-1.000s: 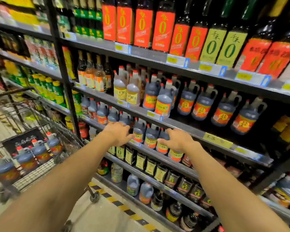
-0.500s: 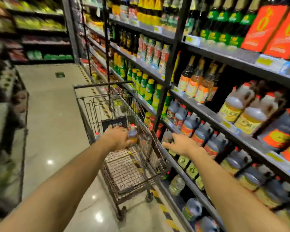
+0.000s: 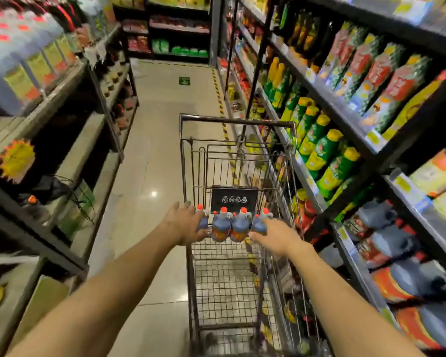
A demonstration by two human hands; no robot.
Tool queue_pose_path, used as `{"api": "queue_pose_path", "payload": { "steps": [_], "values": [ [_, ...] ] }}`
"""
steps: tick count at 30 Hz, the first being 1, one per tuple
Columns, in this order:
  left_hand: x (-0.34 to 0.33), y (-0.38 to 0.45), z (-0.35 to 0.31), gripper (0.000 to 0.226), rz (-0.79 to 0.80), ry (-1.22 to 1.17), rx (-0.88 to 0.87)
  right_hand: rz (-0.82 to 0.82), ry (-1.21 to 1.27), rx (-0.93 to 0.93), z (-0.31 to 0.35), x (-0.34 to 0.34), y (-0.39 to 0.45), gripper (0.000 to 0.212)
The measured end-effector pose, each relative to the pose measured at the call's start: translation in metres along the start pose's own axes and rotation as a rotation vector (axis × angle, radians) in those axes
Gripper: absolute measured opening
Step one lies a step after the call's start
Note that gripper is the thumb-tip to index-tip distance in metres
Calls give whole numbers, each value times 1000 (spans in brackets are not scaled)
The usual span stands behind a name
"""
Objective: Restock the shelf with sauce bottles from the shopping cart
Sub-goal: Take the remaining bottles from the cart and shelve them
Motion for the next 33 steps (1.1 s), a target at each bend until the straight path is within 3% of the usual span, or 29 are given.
{"api": "queue_pose_path", "payload": {
  "steps": [5,10,16,22,25,27,33],
  "values": [
    [-17,89,2,69,91,-52,70,113,-29,103,-8,-29,128,78],
    [-64,177,11,73,151,-114,163,99,-121,208,1,-59,236,56],
    [-132,258,35,78,193,-240,281,127,35,254,1,-106,336,66],
    [-175,299,43,67,221,-228,299,190,-7,299,4,-147,366,53],
    [-182,306,42,60,242,-301,320,155,-37,296,8,-154,366,34],
    [-182,308,41,49,223,-318,306,138,-72,298,16,-156,362,32],
    [-169,293,26,38,308,-264,148,296,-69,221,28,-157,328,21]
  ]
}}
Point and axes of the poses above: each hand's wrist, its own y-axis towards the middle knuckle, its own x-axis out of the back of the hand, z = x × y, the point moved 4 cm from there along y, towards the middle knuckle
